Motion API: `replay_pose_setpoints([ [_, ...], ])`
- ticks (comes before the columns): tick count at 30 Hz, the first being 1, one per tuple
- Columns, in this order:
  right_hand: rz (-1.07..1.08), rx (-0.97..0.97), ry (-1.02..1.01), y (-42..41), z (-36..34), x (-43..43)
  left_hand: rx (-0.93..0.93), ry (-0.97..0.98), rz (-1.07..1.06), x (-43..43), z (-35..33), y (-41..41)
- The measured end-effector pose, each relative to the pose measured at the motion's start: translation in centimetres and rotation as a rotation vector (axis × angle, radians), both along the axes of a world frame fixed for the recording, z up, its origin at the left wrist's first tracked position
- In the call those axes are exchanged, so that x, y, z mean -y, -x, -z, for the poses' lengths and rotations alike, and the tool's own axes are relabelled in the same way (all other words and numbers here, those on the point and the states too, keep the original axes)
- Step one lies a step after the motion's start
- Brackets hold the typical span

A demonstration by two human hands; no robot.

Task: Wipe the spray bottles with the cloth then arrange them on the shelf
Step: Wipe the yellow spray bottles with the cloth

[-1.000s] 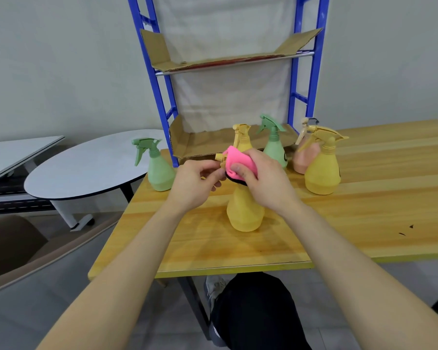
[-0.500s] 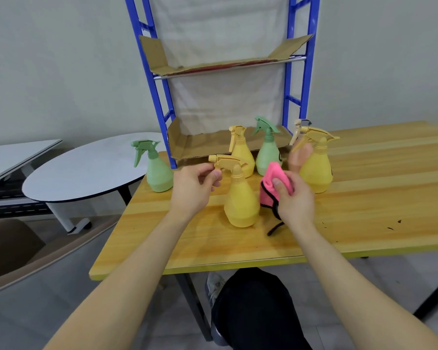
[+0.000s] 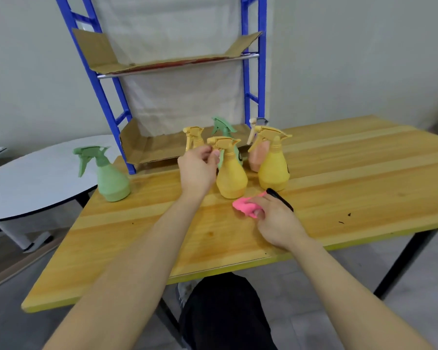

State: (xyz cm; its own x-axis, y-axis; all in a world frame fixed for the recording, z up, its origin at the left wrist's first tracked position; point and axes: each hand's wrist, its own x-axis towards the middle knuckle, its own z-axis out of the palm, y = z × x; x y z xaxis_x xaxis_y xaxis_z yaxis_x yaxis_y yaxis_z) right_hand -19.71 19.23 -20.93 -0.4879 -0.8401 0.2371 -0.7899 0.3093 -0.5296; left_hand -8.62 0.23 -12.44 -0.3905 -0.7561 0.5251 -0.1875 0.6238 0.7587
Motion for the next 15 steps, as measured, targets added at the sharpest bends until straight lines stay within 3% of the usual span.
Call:
replay_pose_setpoints([
  [10,0.007,0.011,0.012,-0.2,0.0,-0.4,0.02,-0.087,0.034,-0.7,-0.7,2.2],
  [12,0.015,-0.001,-0.007,-0.2,-0.1,-0.4,0.109,-0.083,0.055,-0.7,-1.0,1.0],
  [15,0.076,-0.016,-0.057,-0.7,-0.7,0.3,0.429,0.025,0.112,-0.5,-1.3,-2.0],
])
